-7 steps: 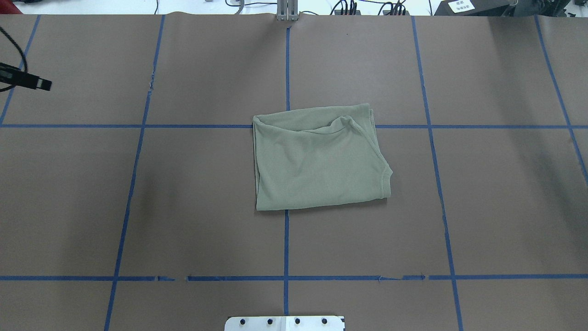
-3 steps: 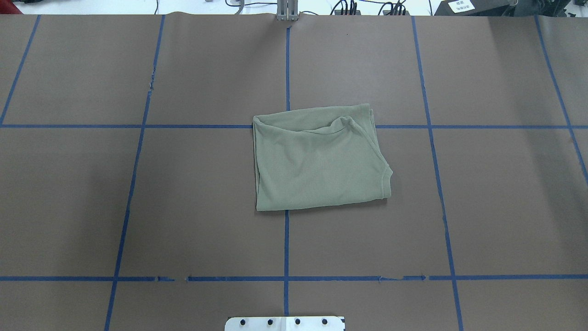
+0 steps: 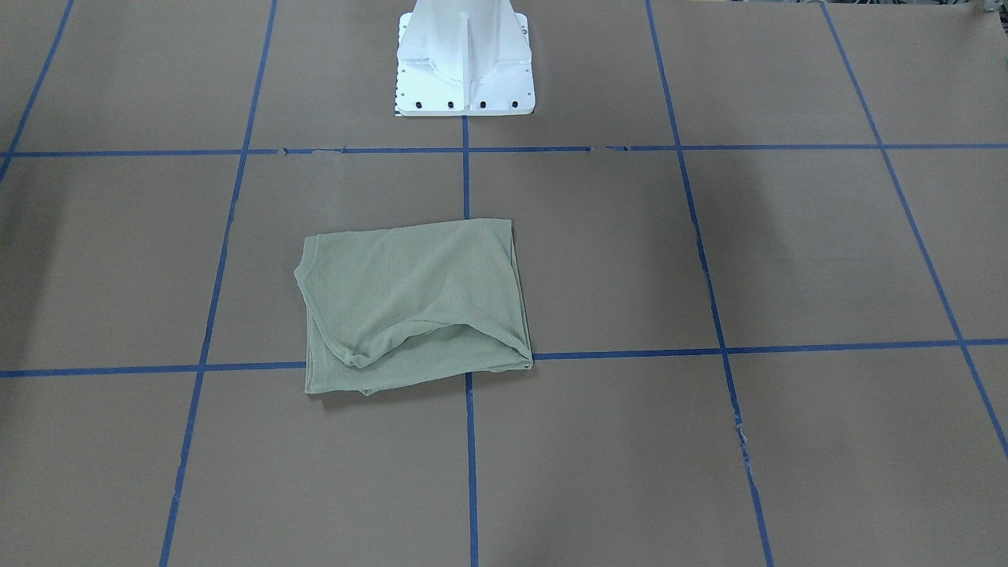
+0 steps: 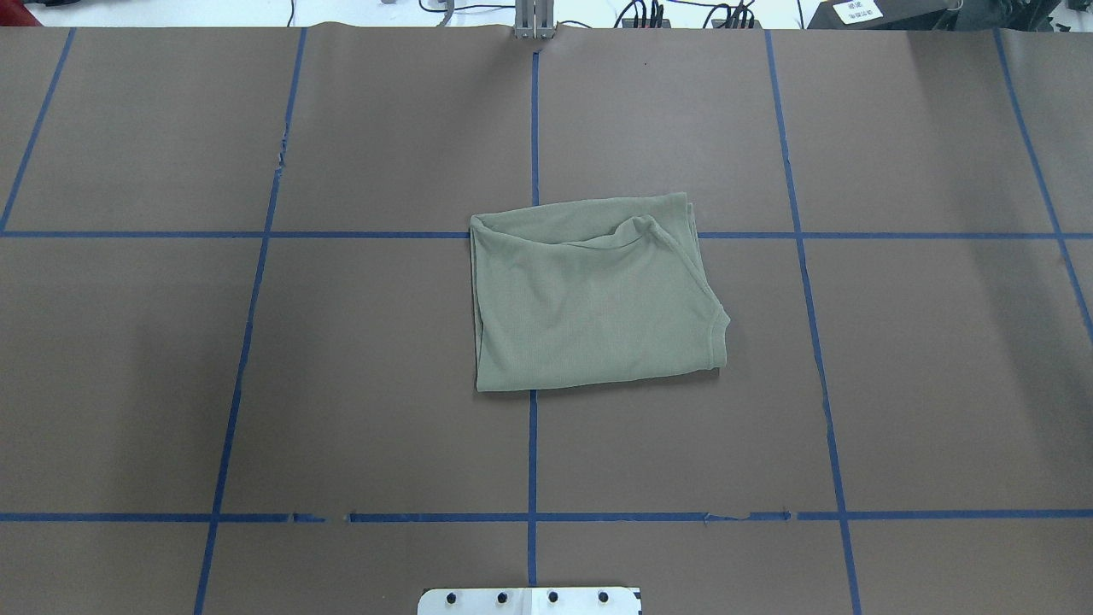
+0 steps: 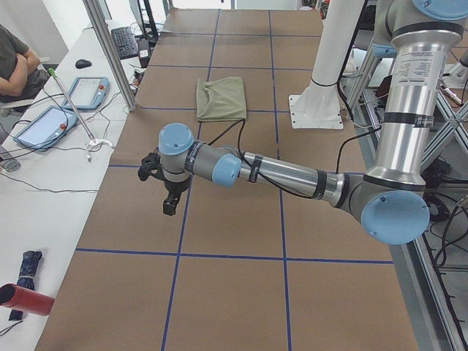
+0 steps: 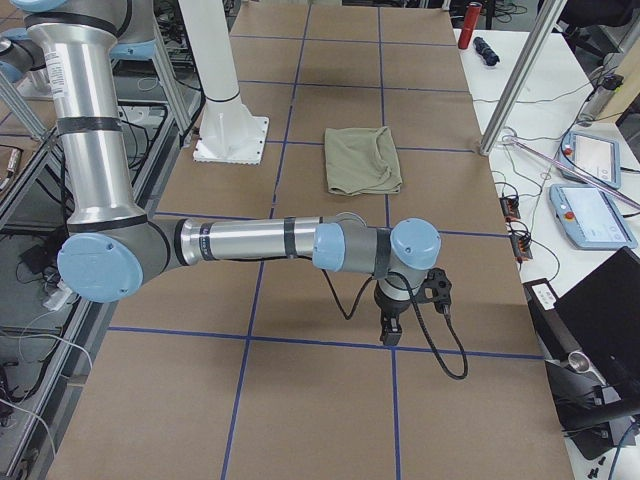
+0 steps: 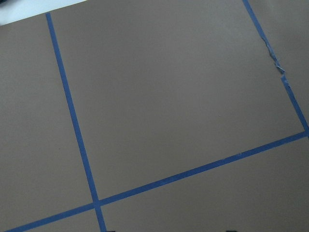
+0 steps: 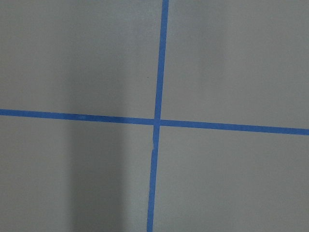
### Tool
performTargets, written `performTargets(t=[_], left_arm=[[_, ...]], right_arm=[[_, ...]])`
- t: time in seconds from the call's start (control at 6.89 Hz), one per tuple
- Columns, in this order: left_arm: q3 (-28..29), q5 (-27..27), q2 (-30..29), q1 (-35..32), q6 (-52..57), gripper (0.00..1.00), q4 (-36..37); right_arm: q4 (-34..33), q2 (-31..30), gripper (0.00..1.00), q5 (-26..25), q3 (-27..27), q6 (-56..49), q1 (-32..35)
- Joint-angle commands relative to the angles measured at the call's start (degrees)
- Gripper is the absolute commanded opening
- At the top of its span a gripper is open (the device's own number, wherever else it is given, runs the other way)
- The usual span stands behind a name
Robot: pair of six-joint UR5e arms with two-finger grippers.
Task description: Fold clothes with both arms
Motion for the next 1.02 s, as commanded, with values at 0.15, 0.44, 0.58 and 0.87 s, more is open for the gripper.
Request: performTargets(t=[0.15, 0.44, 0.58, 0.87], left_arm=[[-1.28, -2.21, 4.41, -3.76, 5.36, 1.00, -0.03], [0.11, -2.22, 5.21, -3.76, 5.79, 1.00, -0.29], [0.20, -2.22, 5.12, -3.85, 5.19, 1.00, -0.21], [-0.15, -2.22, 4.95, -3.76, 5.35, 1.00, 0.06]], right_arm=[[0.49, -0.61, 1.00, 0.24, -0.53, 0.40, -0.06], [0.49, -1.32, 1.00, 0.15, -1.40, 0.48, -0.24], [0.49, -1.23, 1.00, 0.24, -1.06, 0.23, -0.24], [0.49, -1.32, 1.00, 0.24, -1.23, 0.05, -0.24]])
